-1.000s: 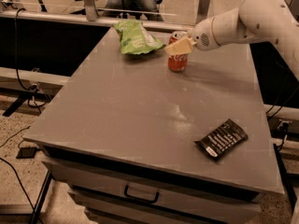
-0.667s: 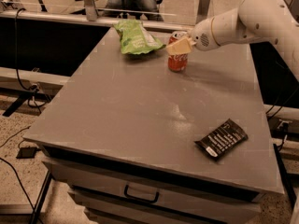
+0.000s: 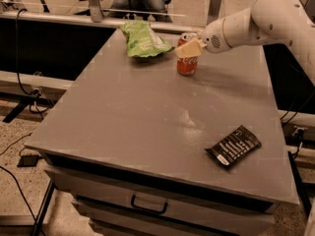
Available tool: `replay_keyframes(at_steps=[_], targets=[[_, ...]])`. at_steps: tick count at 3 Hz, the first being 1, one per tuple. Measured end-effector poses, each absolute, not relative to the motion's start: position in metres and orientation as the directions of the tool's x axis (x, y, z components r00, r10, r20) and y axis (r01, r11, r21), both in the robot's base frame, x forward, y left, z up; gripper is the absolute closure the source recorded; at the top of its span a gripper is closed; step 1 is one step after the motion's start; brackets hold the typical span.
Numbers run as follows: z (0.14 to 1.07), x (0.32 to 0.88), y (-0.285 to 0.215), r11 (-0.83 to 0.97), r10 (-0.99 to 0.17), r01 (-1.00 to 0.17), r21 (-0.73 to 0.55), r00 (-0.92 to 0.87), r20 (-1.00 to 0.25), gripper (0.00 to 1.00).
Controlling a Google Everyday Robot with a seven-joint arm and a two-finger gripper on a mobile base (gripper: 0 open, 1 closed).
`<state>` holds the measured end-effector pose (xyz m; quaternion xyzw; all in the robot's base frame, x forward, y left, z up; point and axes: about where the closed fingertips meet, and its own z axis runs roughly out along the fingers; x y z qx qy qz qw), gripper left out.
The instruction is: Pick coke can
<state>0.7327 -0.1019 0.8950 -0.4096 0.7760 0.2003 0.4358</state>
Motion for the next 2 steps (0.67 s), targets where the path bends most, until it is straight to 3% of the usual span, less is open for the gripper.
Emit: replay_keyframes(at_steps=[2], targets=[[0.972,0.715,-0.043,0.455,-0.473,-0.889,-0.055,-0.189,-0.861,1.00]])
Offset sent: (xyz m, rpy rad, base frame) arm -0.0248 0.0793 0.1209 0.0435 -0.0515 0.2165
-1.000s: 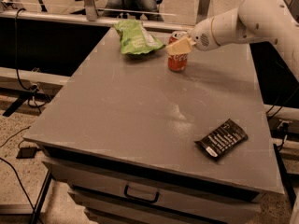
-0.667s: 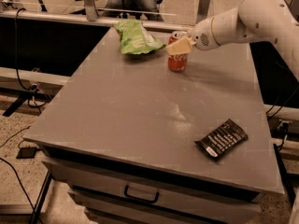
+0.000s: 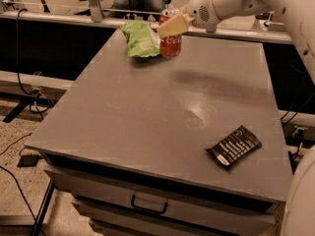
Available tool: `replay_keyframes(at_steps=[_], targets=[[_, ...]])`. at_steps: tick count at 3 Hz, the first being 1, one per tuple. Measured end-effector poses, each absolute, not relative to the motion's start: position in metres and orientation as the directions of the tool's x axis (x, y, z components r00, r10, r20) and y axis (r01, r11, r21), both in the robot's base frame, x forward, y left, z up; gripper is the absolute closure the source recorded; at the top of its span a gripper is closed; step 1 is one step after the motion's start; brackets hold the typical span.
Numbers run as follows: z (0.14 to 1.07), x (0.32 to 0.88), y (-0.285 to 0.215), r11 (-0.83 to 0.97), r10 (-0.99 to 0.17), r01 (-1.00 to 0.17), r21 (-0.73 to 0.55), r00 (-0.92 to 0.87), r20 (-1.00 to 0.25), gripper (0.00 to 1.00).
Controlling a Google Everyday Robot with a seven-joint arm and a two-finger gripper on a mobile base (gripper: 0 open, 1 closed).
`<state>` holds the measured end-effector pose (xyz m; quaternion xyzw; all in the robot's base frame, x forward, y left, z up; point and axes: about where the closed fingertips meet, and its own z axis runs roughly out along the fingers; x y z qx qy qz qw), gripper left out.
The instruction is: Pick coke can
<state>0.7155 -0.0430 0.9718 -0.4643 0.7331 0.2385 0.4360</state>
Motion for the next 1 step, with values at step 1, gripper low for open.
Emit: replay_keyframes(at_steps=[1], targets=[[0.9756,0.7148,-0.0406,0.448,-0.473,-0.892,-0.057,-0.183,-0.862,1.00]])
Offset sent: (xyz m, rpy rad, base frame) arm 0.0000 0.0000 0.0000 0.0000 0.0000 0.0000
